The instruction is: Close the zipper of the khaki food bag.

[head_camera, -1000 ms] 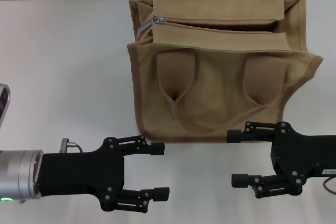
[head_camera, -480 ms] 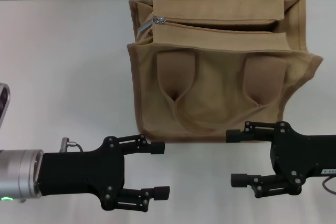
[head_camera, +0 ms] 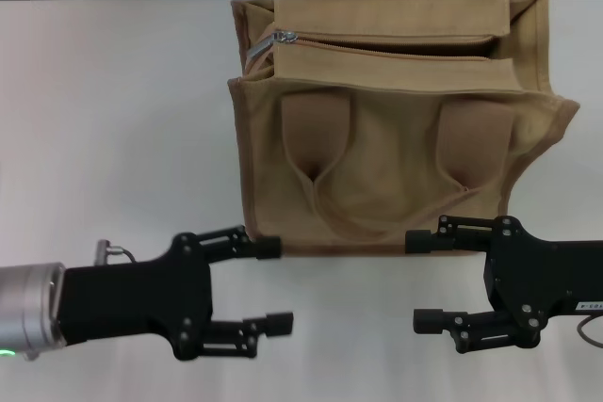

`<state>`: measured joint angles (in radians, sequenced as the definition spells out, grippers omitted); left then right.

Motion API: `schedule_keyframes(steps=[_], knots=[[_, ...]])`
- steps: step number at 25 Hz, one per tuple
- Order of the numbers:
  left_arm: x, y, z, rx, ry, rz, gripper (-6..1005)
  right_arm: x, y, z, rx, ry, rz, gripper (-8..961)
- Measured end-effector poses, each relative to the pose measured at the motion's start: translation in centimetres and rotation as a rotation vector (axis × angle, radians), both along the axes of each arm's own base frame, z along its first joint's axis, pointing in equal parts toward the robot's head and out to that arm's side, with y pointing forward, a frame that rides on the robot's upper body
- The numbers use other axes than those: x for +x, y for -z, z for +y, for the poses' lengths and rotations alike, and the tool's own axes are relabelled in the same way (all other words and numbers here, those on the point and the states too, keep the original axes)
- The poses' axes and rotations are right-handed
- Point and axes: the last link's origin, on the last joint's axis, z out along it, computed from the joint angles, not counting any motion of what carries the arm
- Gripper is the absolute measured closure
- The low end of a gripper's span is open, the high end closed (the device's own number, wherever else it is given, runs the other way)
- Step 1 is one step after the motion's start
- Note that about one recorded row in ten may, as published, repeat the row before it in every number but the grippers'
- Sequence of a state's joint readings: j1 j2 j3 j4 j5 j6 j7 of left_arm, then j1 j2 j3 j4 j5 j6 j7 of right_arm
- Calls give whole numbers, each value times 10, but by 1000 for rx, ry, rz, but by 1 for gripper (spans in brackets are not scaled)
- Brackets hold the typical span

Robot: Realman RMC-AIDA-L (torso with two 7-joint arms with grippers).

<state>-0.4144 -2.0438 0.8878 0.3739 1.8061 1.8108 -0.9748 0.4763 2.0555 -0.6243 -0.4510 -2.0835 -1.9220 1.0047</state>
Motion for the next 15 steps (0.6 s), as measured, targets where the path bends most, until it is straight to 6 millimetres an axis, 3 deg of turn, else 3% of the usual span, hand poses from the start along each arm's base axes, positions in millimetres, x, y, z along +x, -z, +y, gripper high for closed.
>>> schedule_keyframes(steps=[4, 9, 15], knots=[[-9, -9, 3, 100, -63, -22, 174, 0, 0, 0, 1, 2, 1, 159], [-30, -26, 9, 377, -195, -60, 175, 1, 0, -1, 2, 4, 2, 159], [-44, -25, 20, 530, -317, -43, 175, 2, 0, -2, 3, 8, 2, 158]])
